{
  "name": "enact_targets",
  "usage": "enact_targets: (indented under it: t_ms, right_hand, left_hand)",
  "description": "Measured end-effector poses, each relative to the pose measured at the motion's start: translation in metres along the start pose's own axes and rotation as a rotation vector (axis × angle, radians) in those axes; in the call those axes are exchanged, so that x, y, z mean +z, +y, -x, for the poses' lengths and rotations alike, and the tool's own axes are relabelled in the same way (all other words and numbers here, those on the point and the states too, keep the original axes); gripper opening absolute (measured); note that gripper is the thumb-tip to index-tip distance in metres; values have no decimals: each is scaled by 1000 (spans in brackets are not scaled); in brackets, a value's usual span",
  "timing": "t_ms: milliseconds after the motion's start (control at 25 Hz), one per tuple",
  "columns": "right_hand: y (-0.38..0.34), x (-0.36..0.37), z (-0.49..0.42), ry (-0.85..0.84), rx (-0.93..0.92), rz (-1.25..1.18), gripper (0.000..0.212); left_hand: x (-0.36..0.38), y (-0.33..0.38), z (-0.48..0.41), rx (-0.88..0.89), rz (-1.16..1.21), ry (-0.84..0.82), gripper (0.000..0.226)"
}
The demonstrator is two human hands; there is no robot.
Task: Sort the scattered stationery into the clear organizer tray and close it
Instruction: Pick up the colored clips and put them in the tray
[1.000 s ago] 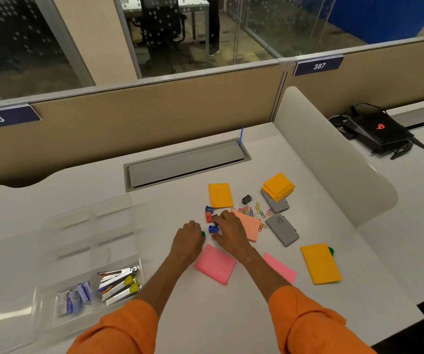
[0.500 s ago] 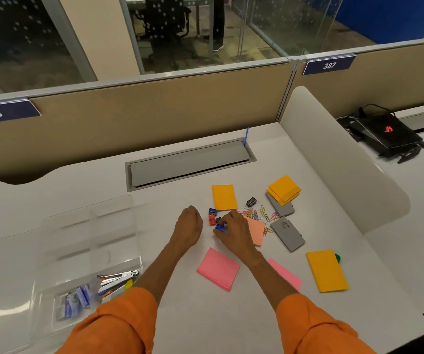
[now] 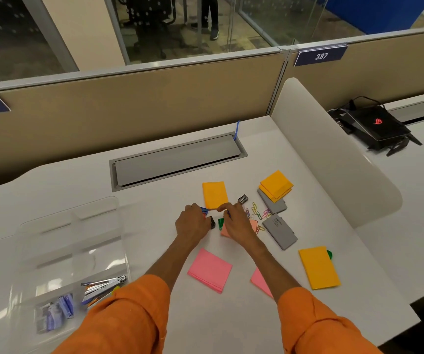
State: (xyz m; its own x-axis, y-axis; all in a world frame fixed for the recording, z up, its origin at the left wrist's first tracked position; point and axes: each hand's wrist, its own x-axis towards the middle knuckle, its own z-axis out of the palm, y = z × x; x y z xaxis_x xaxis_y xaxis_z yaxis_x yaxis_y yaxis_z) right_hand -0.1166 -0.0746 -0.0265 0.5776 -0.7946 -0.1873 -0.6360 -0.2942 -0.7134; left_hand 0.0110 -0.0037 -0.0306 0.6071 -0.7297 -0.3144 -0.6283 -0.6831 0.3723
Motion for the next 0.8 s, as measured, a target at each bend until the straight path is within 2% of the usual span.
enact_targets:
  t_ms: [200, 360, 440, 680, 800]
  right_hand:
    - [4, 13, -1, -130, -113, 209, 29]
    - [-4, 18, -3, -142, -156, 321, 51]
    - [-4, 22, -5, -126, -159, 315, 56]
    - [-6, 29, -7, -38, -208, 319, 42]
    - [-2, 21, -3, 12, -146, 213, 36]
  left_hand:
    - [2, 2, 0, -51, 61, 1, 46]
    - [-1, 1, 2, -109, 177, 50, 48]
    - [-2, 0, 2, -145, 199, 51, 47]
    - [1, -6, 0, -129, 227, -6, 44]
    - [2, -8, -1, -120, 215, -8, 47]
